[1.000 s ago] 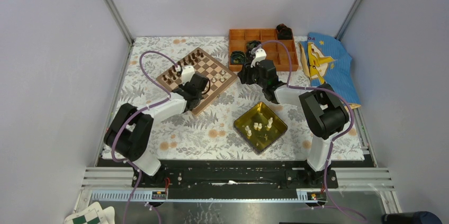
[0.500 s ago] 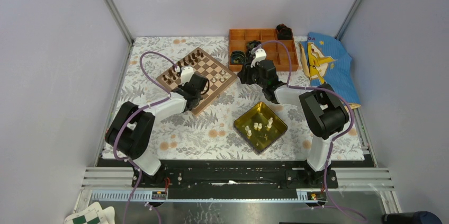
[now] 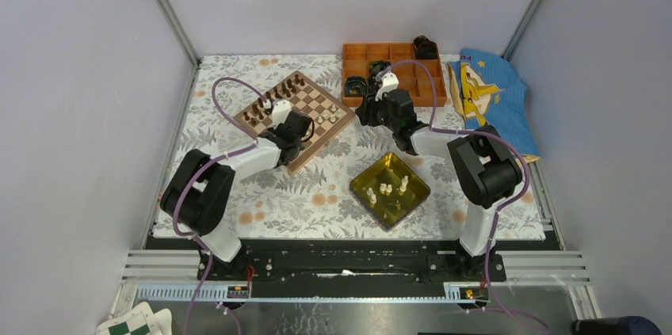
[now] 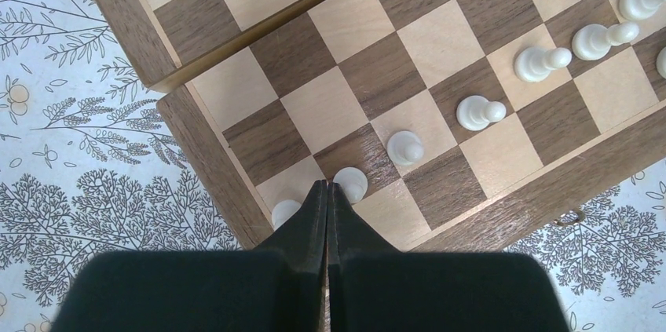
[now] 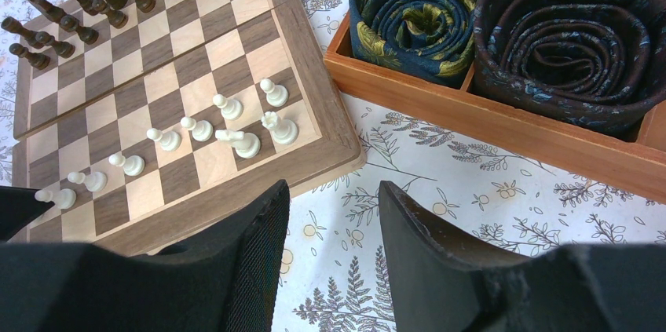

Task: Set up the chess pieces on the board
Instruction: Adjust the chess piece on the chessboard.

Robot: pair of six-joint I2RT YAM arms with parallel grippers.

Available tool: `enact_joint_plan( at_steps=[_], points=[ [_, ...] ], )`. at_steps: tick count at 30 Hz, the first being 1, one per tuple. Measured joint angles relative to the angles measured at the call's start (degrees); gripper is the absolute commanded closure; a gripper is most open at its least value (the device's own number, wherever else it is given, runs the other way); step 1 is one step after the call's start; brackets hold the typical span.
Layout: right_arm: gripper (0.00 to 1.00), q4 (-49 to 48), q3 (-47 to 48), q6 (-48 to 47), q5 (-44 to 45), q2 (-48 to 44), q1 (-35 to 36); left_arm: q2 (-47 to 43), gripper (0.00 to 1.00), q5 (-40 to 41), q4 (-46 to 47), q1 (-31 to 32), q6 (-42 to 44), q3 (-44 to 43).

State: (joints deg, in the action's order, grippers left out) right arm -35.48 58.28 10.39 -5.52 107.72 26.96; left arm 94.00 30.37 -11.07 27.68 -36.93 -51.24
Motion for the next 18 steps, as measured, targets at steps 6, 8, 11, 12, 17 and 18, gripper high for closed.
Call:
enact_joint_plan(
  at_steps=[6, 8, 11, 12, 17, 18],
  points=[
    [0.47, 0.00, 0.00, 0.00, 0.00, 0.02, 0.00, 0.04, 1.00, 0.00, 0.35, -0.04, 0.17, 0.00],
    [0.47, 0.00, 0.00, 0.00, 0.00, 0.02, 0.00, 0.04, 1.00, 0.00, 0.37, -0.11, 0.20, 0.00],
    [0.47, 0.00, 0.00, 0.00, 0.00, 0.02, 0.00, 0.04, 1.00, 0.00, 0.37, -0.15, 0.22, 0.00],
    [0.47, 0.00, 0.00, 0.00, 0.00, 0.02, -0.02, 0.04, 1.00, 0.00, 0.37, -0.15, 0.22, 0.00],
    [0.47, 0.00, 0.00, 0.00, 0.00, 0.02, -0.02, 0.22, 1.00, 0.00, 0.39, -0.15, 0.28, 0.00],
    [0.47, 0.00, 0.00, 0.00, 0.00, 0.02, -0.02, 0.26, 1.00, 0.00, 0.39, -0.17, 0.28, 0.00]
  ],
)
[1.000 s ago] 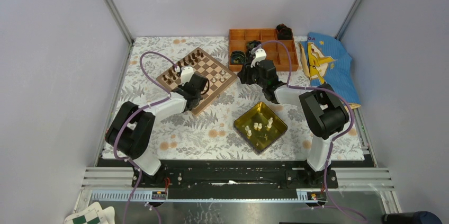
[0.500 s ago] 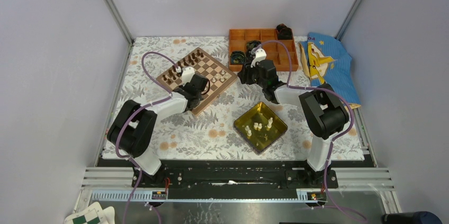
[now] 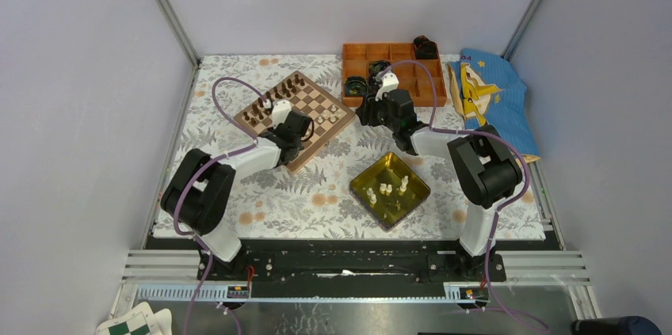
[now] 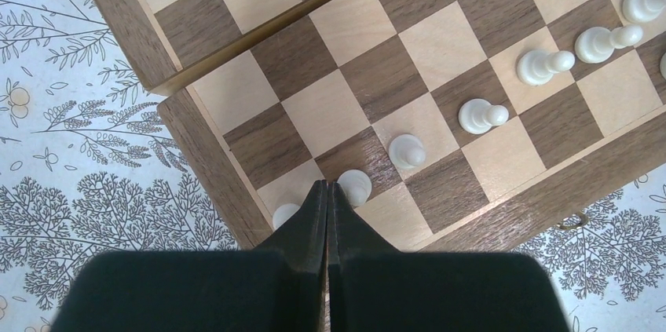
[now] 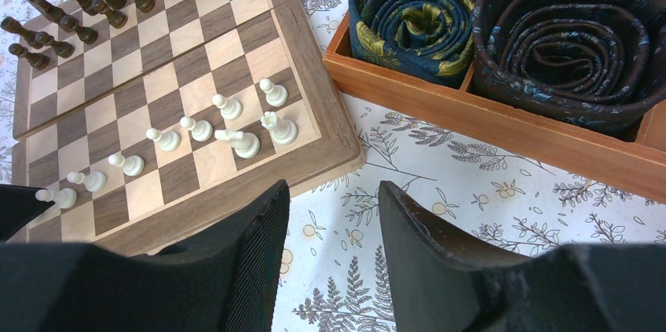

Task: Set up the chess pieces on the board
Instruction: Adjust the chess piece on the chessboard.

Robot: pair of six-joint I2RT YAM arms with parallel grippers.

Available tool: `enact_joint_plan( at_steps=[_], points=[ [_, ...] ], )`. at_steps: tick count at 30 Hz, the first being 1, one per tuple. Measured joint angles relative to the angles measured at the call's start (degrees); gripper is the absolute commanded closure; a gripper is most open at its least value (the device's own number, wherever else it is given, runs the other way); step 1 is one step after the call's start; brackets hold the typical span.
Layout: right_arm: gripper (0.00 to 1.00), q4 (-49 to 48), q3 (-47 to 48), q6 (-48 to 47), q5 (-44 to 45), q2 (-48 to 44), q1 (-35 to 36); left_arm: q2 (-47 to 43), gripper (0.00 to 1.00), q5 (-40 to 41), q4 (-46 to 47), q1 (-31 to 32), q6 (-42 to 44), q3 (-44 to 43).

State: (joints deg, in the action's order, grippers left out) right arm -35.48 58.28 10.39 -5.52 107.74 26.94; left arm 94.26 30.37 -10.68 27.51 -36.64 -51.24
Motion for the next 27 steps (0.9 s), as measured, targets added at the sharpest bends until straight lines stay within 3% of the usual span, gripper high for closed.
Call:
enact_joint_plan(
  at_steps=[14, 27],
  points=[
    [0.47, 0.00, 0.00, 0.02, -0.02, 0.00, 0.00, -0.46, 1.00, -0.02, -0.11, -0.26, 0.02, 0.00],
    [0.47, 0.00, 0.00, 0.02, -0.02, 0.00, 0.00, -7.56, 0.99, -0.39, -2.14, 2.40, -0.35, 0.24]
  ],
)
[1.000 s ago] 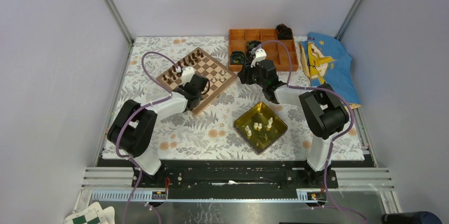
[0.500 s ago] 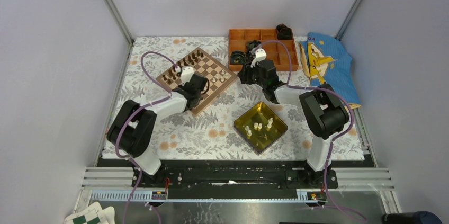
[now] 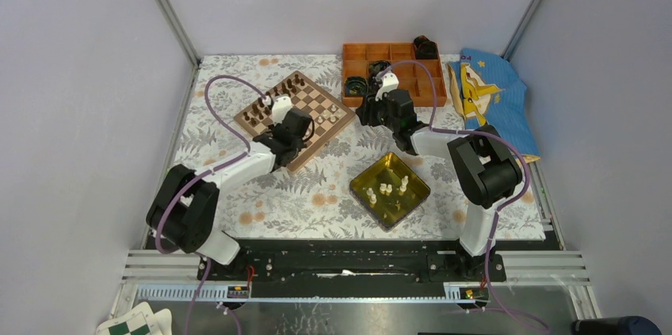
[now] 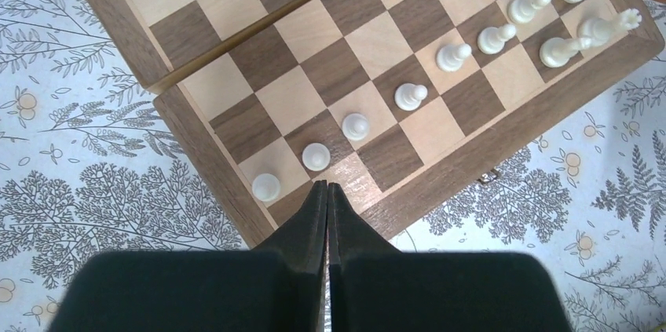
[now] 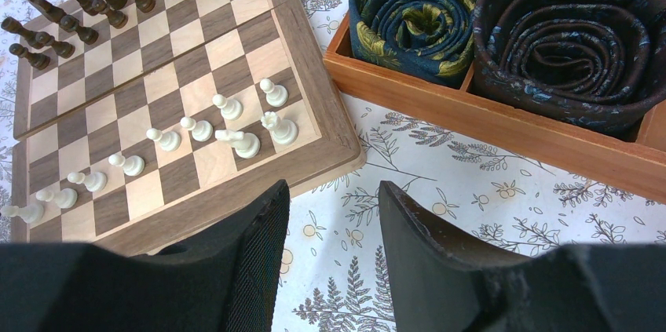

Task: Set up the chess pieces on the board
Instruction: Adjust the chess piece on the chessboard.

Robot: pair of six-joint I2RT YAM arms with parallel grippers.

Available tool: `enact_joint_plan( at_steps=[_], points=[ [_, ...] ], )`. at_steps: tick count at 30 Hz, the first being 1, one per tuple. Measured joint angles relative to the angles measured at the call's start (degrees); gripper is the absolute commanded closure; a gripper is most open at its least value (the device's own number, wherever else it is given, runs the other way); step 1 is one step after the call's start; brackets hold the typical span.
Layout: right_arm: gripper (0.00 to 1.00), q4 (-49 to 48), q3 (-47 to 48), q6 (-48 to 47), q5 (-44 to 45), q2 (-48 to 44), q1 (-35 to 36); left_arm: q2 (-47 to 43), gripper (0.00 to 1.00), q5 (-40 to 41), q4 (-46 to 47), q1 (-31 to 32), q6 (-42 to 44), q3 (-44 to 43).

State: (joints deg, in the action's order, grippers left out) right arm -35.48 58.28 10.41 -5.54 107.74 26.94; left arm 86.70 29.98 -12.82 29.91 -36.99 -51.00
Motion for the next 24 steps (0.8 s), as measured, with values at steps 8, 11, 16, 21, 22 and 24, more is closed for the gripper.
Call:
enact_joint_plan(
  at_steps=[8, 11, 16, 21, 22, 24],
  points=[
    [0.47, 0.00, 0.00, 0.00, 0.00, 0.00, 0.00, 1.53, 1.00, -0.13, -1.18, 0.48, 0.42, -3.34],
    [0.47, 0.00, 0.00, 0.00, 0.00, 0.00, 0.00, 3.02, 1.00, -0.09, -1.05, 0.48, 0.68, -4.70],
    [0.47, 0.00, 0.00, 0.00, 0.00, 0.00, 0.00, 5.64, 1.00, -0.07, -0.94, 0.46, 1.03, -5.53],
    [0.47, 0.00, 0.00, 0.00, 0.00, 0.00, 0.00, 8.07, 1.00, -0.15, -0.90, 0.04, 1.09, -5.53],
    [0.47, 0.00, 0.00, 0.00, 0.00, 0.00, 0.00, 8.39, 1.00, -0.13, -0.90, -0.09, 1.09, -5.53],
    [0.47, 0.00, 0.00, 0.00, 0.02, 0.00, 0.00, 8.68, 1.00, -0.15, -0.85, -0.42, 1.09, -5.53]
  ],
)
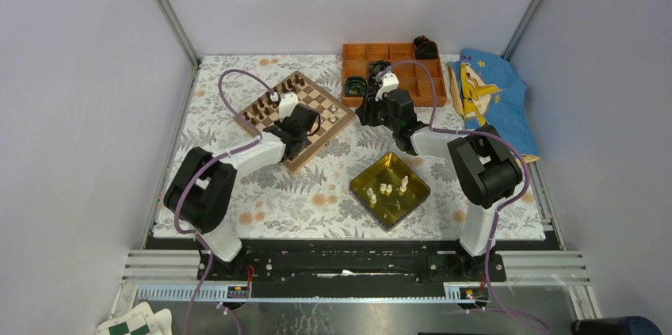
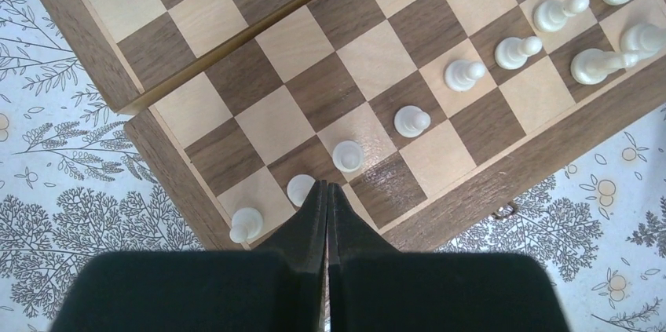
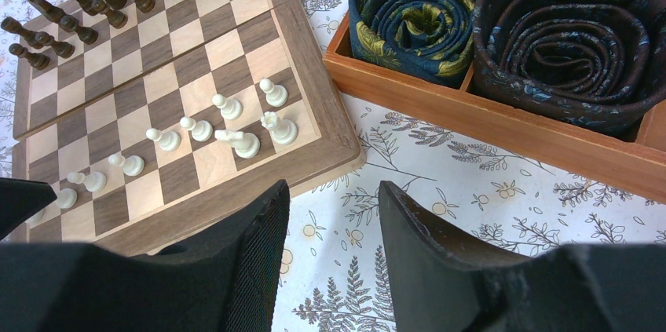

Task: Set up the chess pieces on the board
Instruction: Adjust the chess piece on the chessboard.

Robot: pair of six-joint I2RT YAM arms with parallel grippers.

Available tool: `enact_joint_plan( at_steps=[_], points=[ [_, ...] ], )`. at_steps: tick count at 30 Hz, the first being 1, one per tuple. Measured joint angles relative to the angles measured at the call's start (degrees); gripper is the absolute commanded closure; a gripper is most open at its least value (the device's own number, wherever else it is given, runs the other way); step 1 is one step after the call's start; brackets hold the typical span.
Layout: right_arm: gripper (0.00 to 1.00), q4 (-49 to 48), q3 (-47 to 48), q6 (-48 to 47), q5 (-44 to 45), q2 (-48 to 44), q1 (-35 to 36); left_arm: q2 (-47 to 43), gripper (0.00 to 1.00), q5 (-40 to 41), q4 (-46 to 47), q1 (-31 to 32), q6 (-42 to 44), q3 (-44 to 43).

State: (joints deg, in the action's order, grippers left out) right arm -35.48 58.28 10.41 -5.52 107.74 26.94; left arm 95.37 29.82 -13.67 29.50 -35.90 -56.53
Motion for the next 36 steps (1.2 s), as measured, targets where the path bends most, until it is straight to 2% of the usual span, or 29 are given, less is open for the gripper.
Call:
enact_joint_plan(
  at_steps=[36],
  points=[
    [0.47, 0.02, 0.02, -0.02, 0.00, 1.09, -0.11, 3.15, 1.00, -1.64, 3.39, -2.27, 0.92, 0.00]
  ],
)
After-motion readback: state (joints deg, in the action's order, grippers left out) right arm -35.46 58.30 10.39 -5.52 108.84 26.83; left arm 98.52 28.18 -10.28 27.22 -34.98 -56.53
